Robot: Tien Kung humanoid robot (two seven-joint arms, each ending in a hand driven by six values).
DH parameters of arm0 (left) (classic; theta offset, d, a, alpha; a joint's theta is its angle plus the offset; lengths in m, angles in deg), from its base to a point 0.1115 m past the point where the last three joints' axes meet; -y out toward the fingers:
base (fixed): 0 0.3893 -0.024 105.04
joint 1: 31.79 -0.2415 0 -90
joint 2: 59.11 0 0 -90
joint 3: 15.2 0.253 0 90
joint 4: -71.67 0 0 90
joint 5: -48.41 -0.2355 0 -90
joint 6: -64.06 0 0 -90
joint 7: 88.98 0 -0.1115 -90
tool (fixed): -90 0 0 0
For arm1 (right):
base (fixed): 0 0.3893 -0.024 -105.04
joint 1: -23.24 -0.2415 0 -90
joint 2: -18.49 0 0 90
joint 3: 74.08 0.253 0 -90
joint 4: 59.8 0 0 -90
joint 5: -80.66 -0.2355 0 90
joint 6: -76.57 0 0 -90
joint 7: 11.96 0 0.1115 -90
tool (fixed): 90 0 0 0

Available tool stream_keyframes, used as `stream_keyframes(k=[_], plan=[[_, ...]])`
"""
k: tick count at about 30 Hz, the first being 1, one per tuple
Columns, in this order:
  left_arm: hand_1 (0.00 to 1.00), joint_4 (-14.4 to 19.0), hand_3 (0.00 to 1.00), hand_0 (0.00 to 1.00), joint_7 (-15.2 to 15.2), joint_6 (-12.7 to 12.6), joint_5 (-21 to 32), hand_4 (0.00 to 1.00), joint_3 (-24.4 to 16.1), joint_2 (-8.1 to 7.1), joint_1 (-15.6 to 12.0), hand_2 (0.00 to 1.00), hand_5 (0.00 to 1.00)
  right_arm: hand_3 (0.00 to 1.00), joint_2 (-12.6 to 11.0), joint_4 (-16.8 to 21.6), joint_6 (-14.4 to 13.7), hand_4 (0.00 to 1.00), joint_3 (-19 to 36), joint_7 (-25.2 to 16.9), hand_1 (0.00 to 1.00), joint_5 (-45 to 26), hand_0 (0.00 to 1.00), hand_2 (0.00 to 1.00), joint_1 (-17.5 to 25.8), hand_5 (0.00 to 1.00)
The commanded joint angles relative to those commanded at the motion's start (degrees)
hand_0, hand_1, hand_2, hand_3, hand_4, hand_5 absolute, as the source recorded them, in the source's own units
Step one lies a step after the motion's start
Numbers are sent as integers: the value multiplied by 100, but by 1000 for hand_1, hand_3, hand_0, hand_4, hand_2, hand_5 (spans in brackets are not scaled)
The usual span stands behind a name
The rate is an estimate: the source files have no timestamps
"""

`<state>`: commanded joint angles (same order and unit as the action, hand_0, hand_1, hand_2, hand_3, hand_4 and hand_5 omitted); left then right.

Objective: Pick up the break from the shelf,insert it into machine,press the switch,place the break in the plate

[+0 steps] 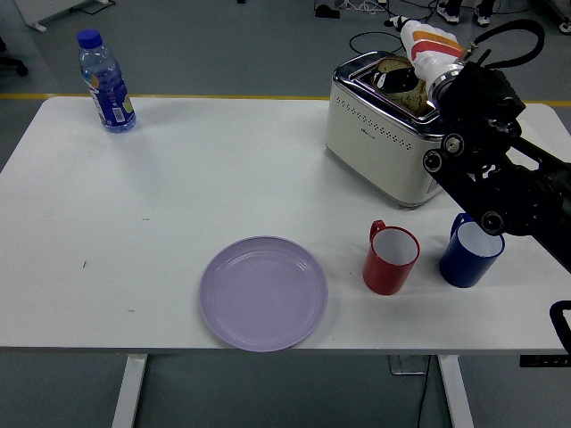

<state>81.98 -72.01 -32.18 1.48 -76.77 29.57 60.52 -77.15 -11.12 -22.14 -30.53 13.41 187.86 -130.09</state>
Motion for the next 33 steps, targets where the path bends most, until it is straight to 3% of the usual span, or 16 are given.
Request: stream_keyframes(k=[4, 11, 19, 33], plan=[[497, 0, 692, 419, 9, 2, -49, 508, 3, -18, 0, 586, 998, 898, 179, -458, 89, 722, -215, 4, 797, 355, 845, 870, -182, 268], [496, 0, 688, 418, 26, -10, -114, 512, 2, -38, 0, 580, 998, 891, 521, -1175, 157, 721, -462, -44, 797, 270, 852, 866, -451, 267], [493, 0, 686, 418, 19, -24, -68, 513, 95, -63, 19, 577, 998, 886, 564, -1860, 164, 720, -524, -76, 792, 355, 848, 854, -709, 269], [490, 0, 683, 414, 7, -46, -85, 514, 94, -74, 103, 574, 998, 871, 564, -2235, 174, 714, -536, -114, 770, 236, 829, 820, -925, 262]])
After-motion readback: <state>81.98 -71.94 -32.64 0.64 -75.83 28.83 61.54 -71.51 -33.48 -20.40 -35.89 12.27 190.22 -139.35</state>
